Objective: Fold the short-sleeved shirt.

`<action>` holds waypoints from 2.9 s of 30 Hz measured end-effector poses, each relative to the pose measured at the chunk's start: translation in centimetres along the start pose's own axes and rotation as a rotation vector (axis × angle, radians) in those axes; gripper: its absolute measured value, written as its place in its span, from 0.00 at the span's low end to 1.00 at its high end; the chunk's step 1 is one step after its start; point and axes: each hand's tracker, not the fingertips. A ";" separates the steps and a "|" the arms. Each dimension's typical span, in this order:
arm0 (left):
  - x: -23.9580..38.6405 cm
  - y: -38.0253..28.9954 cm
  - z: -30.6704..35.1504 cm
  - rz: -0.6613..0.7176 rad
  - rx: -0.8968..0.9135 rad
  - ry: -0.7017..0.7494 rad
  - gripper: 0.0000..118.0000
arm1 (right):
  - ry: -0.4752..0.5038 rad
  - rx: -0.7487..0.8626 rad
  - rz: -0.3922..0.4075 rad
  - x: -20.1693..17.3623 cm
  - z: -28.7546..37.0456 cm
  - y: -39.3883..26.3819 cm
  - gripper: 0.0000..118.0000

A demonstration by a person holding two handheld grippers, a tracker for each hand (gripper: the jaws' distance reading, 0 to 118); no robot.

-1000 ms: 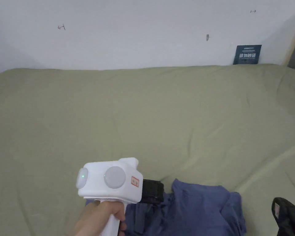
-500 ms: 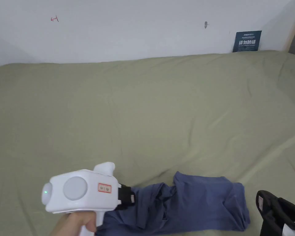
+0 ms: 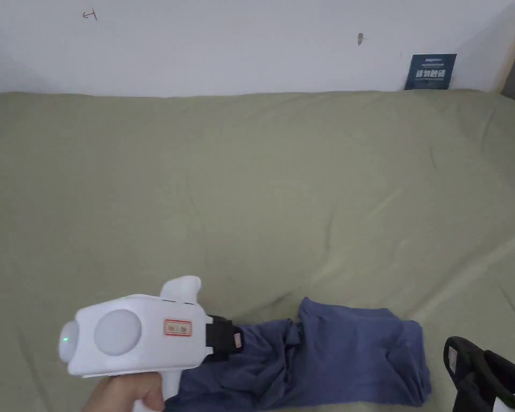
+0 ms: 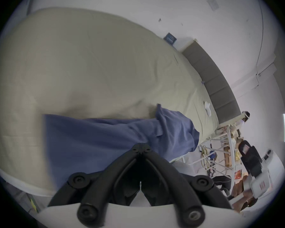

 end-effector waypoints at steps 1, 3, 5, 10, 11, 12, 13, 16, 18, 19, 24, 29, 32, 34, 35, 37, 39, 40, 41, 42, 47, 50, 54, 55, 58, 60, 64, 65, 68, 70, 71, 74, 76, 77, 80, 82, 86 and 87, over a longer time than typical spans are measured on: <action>-1.0 0.0 1.8 0.006 0.018 0.028 0.00 | 0.010 0.000 0.002 -0.3 -0.2 0.0 0.01; -4.0 -0.5 4.7 0.050 0.042 0.065 0.00 | 0.031 -0.001 0.008 -1.1 -0.6 0.1 0.01; -6.9 -0.8 5.8 0.094 0.066 0.100 0.00 | 0.042 -0.003 0.009 -1.7 -1.0 0.0 0.01; -11.1 -1.1 5.0 0.170 0.037 -0.034 1.00 | 0.076 -0.028 0.012 -3.2 -1.8 -0.1 0.01; -11.6 -0.9 4.0 0.199 0.008 -0.071 1.00 | 0.074 -0.029 0.019 -3.5 -1.8 -0.1 0.01; -11.9 -0.9 3.1 0.207 0.007 -0.076 1.00 | 0.074 -0.024 0.019 -3.6 -1.8 -0.2 0.01; -12.1 -0.6 2.7 0.204 0.060 -0.097 1.00 | 0.079 -0.018 0.019 -3.6 -1.8 -0.2 0.01; -13.1 -0.9 0.0 0.234 -0.024 -0.125 0.96 | 0.067 -0.022 0.030 -3.8 -1.9 0.0 0.01; -14.0 -0.9 -1.5 0.254 -0.038 -0.208 0.93 | 0.064 -0.026 0.034 -3.8 -2.0 0.2 0.01; -14.2 -1.1 -1.9 0.260 -0.018 -0.242 0.92 | 0.059 -0.026 0.040 -3.8 -2.1 0.2 0.01; -14.3 -1.4 -2.3 0.320 -0.016 -0.335 0.56 | 0.052 -0.036 0.052 -3.8 -2.2 0.3 0.01; -14.4 -1.3 -2.6 0.304 -0.011 -0.245 0.06 | 0.045 -0.037 0.051 -3.8 -1.4 0.3 0.01; -15.2 -0.9 0.0 0.326 0.065 -0.173 0.06 | 0.039 -0.025 0.043 -3.5 -0.8 0.4 0.01; -14.7 -1.4 3.1 0.338 0.123 -0.136 0.06 | 0.046 -0.013 0.027 -3.2 -0.7 0.5 0.01; -14.9 -1.3 4.9 0.302 0.123 -0.080 0.06 | 0.047 -0.009 0.026 -3.2 -0.8 0.5 0.01; -15.6 -1.0 8.6 0.294 0.158 0.022 0.06 | 0.058 -0.002 0.024 -3.2 -0.9 0.6 0.01; -15.7 -1.1 12.0 0.302 0.190 0.100 0.06 | 0.062 0.000 0.024 -3.3 -1.2 0.4 0.01; -15.3 -1.3 13.4 0.303 0.189 0.139 0.06 | 0.070 0.002 0.020 -3.4 -1.3 0.3 0.01; -15.4 -0.8 14.8 0.293 0.201 0.191 0.06 | 0.083 -0.001 0.014 -3.4 -1.4 0.2 0.01; -14.7 -0.7 15.8 0.258 0.200 0.241 0.06 | 0.087 -0.001 0.011 -3.6 -1.5 0.1 0.01; -8.6 0.6 15.6 0.093 0.139 0.387 0.06 | 0.078 0.029 0.029 -3.9 -1.3 -0.3 0.01; -4.6 1.3 13.6 0.008 0.089 0.399 0.06 | 0.052 0.046 0.043 -3.5 -0.7 -0.4 0.01; 0.5 2.3 9.9 -0.087 0.007 0.411 0.06 | 0.015 0.080 0.045 -2.5 0.1 -0.3 0.01; 1.6 2.5 8.8 -0.113 -0.009 0.405 0.06 | 0.004 0.083 0.043 -2.2 0.2 -0.3 0.01; 4.0 2.8 4.6 -0.176 -0.066 0.413 0.06 | -0.005 0.085 0.020 -1.3 0.5 -0.3 0.01; 5.5 2.4 1.7 -0.218 -0.108 0.424 0.06 | -0.013 0.088 0.009 -0.7 0.6 -0.3 0.01; 7.8 1.6 -4.9 -0.268 -0.169 0.465 0.07 | -0.036 0.082 -0.007 0.2 0.7 -0.4 0.01; 8.3 1.4 -6.4 -0.272 -0.170 0.461 0.12 | -0.040 0.082 -0.011 0.4 0.7 -0.5 0.01; 8.3 1.2 -8.6 -0.274 -0.152 0.367 0.96 | -0.047 0.075 -0.020 0.8 0.8 -0.6 0.01; 8.3 0.8 -8.4 -0.236 -0.160 0.299 1.00 | -0.051 0.069 -0.019 1.0 1.0 -0.8 0.01; 8.2 0.9 -7.4 -0.242 -0.141 0.254 1.00 | -0.053 0.067 -0.019 1.1 1.0 -0.9 0.01; 7.3 1.5 -3.8 -0.186 -0.102 0.258 0.92 | -0.048 0.055 -0.025 1.3 0.8 -1.0 0.01; 5.9 1.6 -1.1 -0.134 -0.022 0.197 0.74 | -0.044 0.047 -0.032 1.3 0.4 -1.1 0.01; 5.0 1.6 0.1 -0.095 0.031 0.163 0.67 | -0.037 0.043 -0.040 1.3 0.2 -1.1 0.01; 2.6 1.5 -0.2 -0.022 0.017 0.101 0.00 | -0.017 0.023 -0.052 1.0 -0.6 -1.2 0.01; 1.3 0.8 -1.9 0.024 -0.019 -0.027 0.00 | -0.007 0.009 -0.051 0.7 -1.0 -1.4 0.01; -0.2 -1.8 -7.1 0.136 -0.130 -0.268 0.00 | 0.037 -0.043 -0.089 0.7 -1.6 -1.5 0.01; -0.5 -2.5 -8.5 0.144 -0.139 -0.263 0.00 | 0.034 -0.052 -0.090 0.6 -1.8 -1.6 0.01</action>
